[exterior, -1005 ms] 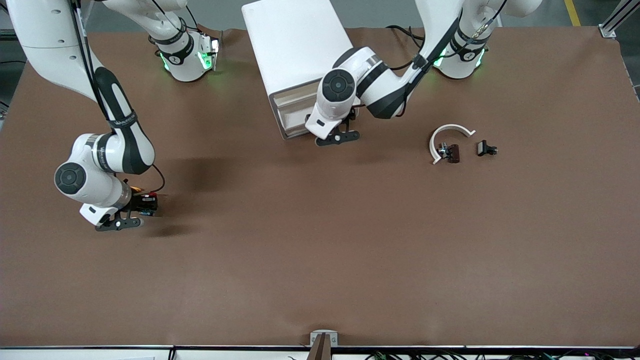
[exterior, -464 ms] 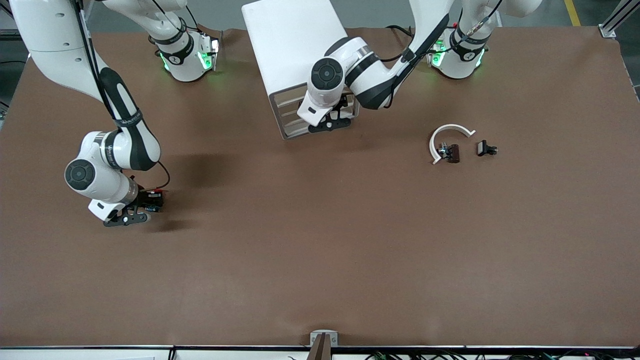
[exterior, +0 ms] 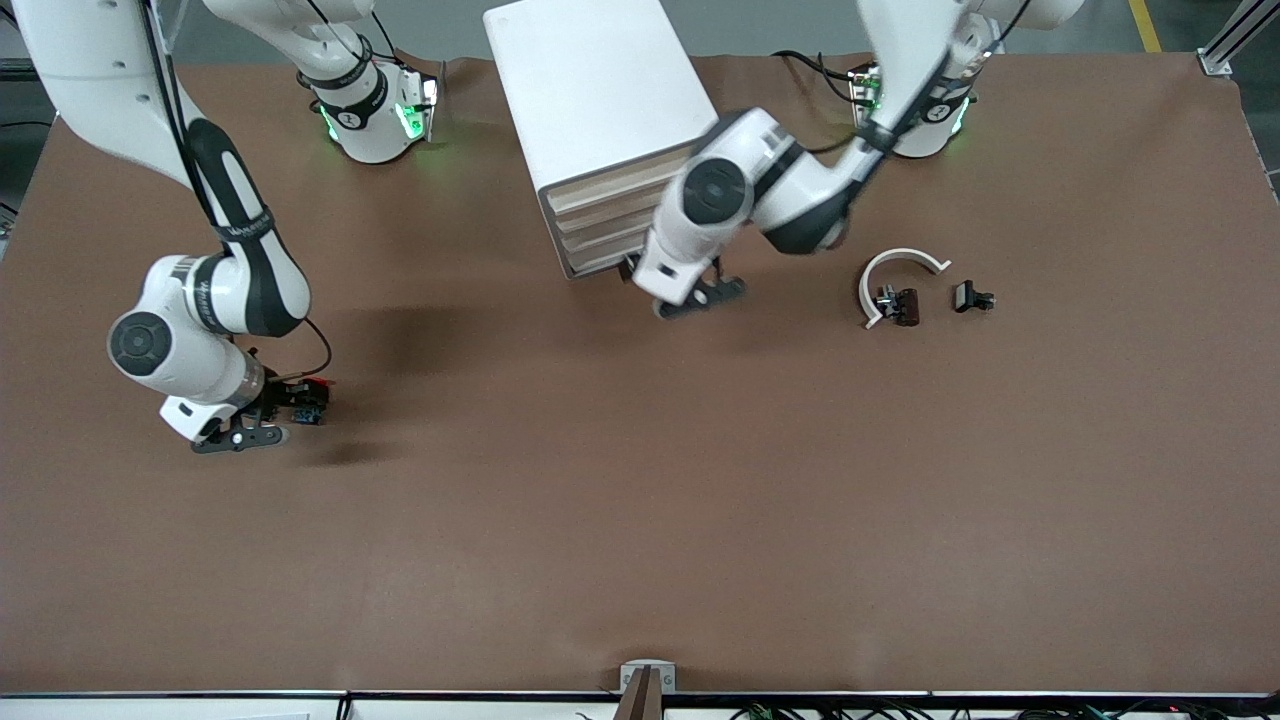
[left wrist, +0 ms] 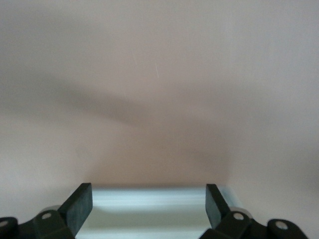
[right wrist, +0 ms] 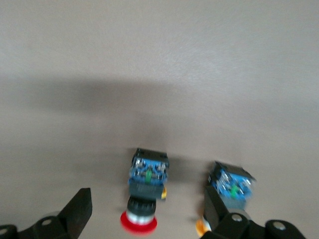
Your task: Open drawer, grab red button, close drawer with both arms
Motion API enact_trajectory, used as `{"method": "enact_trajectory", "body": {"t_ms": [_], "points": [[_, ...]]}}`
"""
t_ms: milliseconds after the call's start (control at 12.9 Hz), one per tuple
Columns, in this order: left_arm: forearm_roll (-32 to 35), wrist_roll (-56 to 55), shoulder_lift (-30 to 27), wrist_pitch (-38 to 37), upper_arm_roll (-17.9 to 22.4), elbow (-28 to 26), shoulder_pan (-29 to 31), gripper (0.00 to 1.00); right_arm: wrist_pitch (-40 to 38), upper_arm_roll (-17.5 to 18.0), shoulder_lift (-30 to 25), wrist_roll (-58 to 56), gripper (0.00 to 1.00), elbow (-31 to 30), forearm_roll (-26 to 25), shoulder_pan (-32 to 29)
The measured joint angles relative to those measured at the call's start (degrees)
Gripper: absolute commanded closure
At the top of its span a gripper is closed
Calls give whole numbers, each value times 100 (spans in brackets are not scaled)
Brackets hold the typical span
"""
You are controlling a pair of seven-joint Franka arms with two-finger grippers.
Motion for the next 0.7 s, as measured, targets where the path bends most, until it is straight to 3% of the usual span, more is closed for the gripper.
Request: {"method": "enact_trajectory", "body": {"t_ms": [309, 696], "points": [[983, 85, -158, -663, 2, 601, 1198, 0, -1183, 31, -1008, 599, 0, 190, 0, 3], [1067, 1253, -897, -1428, -1, 696, 2372, 0, -2430, 32, -1999, 665, 0, 459, 0, 2]]}}
